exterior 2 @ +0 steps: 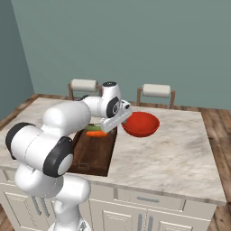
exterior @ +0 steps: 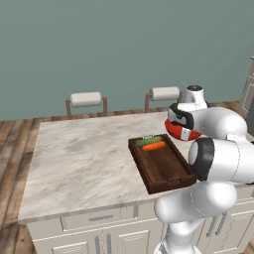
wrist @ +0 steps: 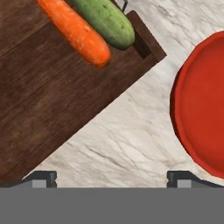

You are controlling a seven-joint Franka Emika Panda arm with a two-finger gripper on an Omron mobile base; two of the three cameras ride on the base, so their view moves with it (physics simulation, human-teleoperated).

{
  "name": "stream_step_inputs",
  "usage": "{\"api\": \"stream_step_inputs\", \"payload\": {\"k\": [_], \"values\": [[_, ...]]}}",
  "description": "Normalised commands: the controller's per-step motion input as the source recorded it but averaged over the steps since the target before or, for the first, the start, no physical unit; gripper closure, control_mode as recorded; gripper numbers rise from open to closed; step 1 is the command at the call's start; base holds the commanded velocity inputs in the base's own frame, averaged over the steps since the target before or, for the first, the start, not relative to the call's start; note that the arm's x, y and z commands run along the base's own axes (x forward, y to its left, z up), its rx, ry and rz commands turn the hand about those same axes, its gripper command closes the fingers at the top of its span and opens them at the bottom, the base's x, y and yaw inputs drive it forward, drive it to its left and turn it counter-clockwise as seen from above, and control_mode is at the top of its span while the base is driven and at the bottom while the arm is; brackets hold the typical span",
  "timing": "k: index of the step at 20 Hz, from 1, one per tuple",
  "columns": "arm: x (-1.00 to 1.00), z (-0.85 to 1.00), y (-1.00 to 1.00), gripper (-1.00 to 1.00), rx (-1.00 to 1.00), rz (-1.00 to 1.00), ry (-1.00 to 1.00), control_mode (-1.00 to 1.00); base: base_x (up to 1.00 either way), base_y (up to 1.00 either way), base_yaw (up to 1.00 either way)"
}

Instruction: Place the two vegetables and bowl onto the tray for setting up a vegetable dip station.

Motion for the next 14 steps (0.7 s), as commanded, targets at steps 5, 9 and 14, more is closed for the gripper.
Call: {"api": "stream_step_inputs", "payload": {"k": [5, 9, 14], "values": [[0.00, -0.15, -0.09, -1.00, 0.00, 0.00, 0.00, -1.00, 0.00, 0.00, 0.00], [0.00, -0.12, -0.03, -1.00, 0.00, 0.00, 0.00, -1.00, 0.00, 0.00, 0.00], [0.06, -0.11, 0.00, -1.00, 0.00, 0.00, 0.00, -1.00, 0.00, 0.00, 0.00]]}}
